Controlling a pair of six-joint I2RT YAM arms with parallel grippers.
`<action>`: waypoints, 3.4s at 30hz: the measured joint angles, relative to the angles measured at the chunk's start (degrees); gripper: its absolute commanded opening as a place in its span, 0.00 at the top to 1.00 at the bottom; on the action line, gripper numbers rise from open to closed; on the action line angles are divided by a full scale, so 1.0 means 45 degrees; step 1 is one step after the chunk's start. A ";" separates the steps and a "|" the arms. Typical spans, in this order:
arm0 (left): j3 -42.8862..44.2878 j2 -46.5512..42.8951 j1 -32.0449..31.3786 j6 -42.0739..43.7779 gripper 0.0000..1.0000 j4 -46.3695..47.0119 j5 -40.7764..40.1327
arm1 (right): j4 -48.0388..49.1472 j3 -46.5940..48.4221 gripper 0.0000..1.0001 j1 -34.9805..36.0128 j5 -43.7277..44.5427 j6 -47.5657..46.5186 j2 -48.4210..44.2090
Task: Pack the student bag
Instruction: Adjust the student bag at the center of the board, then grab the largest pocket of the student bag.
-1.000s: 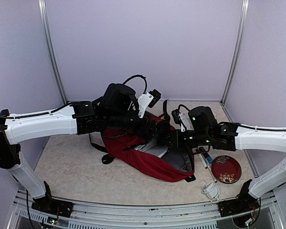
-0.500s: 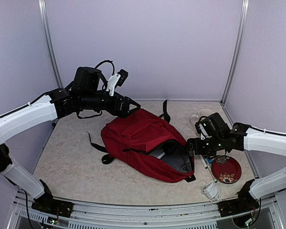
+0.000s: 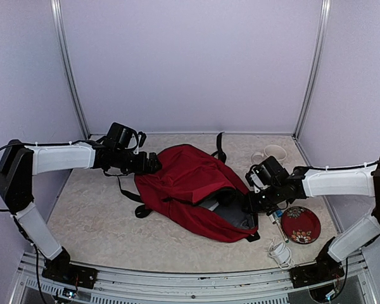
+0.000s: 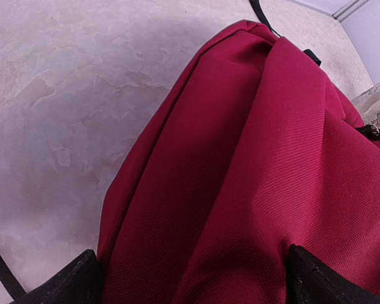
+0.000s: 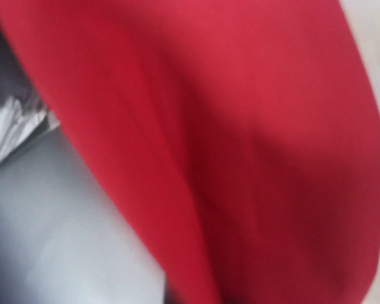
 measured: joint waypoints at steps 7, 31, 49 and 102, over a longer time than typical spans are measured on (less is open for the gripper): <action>-0.1481 -0.0520 0.0019 -0.0957 0.25 0.1690 0.0029 | 0.0262 0.1379 1.00 -0.0680 -0.0413 -0.0865 0.1987; -0.7334 -0.7839 -0.2467 -0.5430 1.00 0.1613 -0.1914 | -0.2297 1.0710 0.42 -0.1161 0.1603 -0.3701 0.5829; -0.7393 -0.8349 -0.3551 -0.6008 1.00 0.1370 -0.3196 | -0.0389 0.4294 0.50 0.9010 0.6275 0.2822 0.0704; -0.6980 -0.7985 -0.4221 -0.5620 1.00 0.1287 -0.3745 | 0.4629 0.3283 0.55 0.7048 0.5950 0.5775 0.3662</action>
